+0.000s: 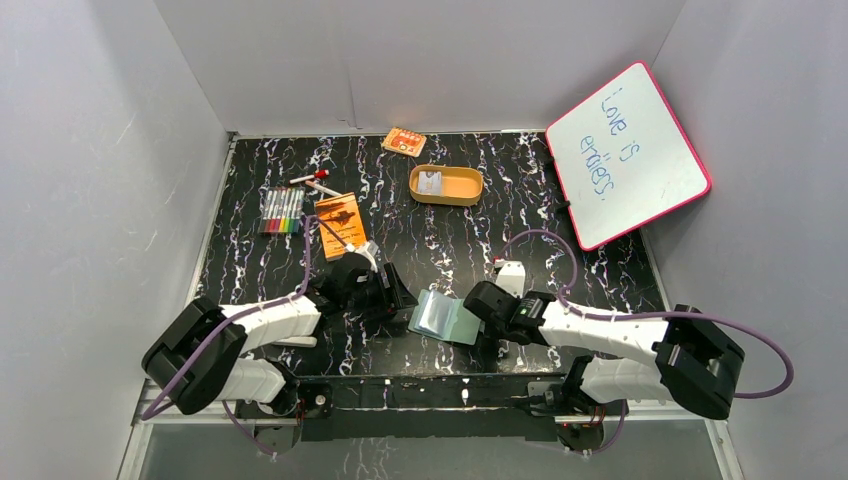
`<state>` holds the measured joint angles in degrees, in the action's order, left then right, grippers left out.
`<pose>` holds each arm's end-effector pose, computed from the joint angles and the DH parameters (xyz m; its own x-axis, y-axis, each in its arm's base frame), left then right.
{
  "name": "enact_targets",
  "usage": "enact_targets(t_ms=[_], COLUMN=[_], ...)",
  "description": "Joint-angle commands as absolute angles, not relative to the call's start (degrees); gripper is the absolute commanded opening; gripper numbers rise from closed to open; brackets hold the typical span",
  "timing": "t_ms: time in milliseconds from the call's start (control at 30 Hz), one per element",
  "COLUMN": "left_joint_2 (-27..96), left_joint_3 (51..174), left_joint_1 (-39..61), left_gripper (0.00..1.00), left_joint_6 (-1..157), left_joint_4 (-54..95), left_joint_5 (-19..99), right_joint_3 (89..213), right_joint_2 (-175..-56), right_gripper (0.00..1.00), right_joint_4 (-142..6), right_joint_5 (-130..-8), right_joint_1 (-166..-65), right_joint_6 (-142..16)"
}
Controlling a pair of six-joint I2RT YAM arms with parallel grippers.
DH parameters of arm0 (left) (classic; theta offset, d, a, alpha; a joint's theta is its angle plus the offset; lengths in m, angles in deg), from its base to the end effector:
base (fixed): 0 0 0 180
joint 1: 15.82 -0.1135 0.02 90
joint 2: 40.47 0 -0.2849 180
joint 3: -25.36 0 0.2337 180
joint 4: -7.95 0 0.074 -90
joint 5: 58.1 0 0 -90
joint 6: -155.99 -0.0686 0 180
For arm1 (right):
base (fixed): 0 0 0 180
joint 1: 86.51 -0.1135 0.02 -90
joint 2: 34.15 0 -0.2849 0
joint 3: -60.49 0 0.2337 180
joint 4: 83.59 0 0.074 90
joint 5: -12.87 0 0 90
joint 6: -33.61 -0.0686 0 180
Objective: Put the credit cards into the card holder
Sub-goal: Open the card holder at the center of the board.
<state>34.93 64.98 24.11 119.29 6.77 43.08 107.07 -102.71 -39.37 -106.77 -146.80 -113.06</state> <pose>0.1863 -0.1733 0.1723 -0.8632 -0.3032 -0.4037 0.1003 0.6806 -0.7258 0.1219 0.1452 0.1690 -0.7972 0.0681 -0.5998 0.0184 0.9959 0.0885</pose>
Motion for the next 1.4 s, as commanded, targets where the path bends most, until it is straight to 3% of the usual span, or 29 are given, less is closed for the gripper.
enact_targets(t_ms=[0,200,433,800,967,1100,1233,1367], left_joint_2=[34.8,29.8,35.5,45.6,46.0,46.4,46.3,45.9], left_joint_3=[65.7,66.9,68.4,70.0,70.0,69.7,69.6,69.7], left_joint_1=[24.1,24.1,24.2,26.7,26.7,26.7,26.7,26.7], left_gripper=[0.65,0.72,0.74,0.63,0.61,0.61,0.60,0.60], left_joint_6=[118.2,117.1,116.8,116.6,116.3,116.4,116.6,116.5], left_joint_4=[7.1,4.4,-0.5,-4.2,-3.7,-3.8,-3.8,-3.5], left_joint_5=[44.8,48.1,55.5,59.1,57.8,57.2,57.0,56.6], right_joint_3=[104.4,102.5,101.8,102.9,106.2,110.4,115.4,120.8], right_joint_2=[-103.2,-104.2,-104.4,-101.3,-96.4,-91.9,-88.4,-86.3], right_gripper=[0.00,0.00,0.00,0.00,0.31,0.47,0.54,0.56], right_joint_4=[-40.6,-43.1,-44.5,-43.0,-37.9,-32.8,-27.6,-26.2], right_joint_5=[-106.5,-105.1,-104.4,-102.6,-103.1,-104.4,-105.7,-105.7], right_joint_1=[-145.7,-144.5,-143.7,-143.5,-143.5,-143.5,-143.5,-143.5], right_joint_6=[-115.2,-114.9,-114.2,-113.4,-112.9,-112.1,-110.5,-108.1])
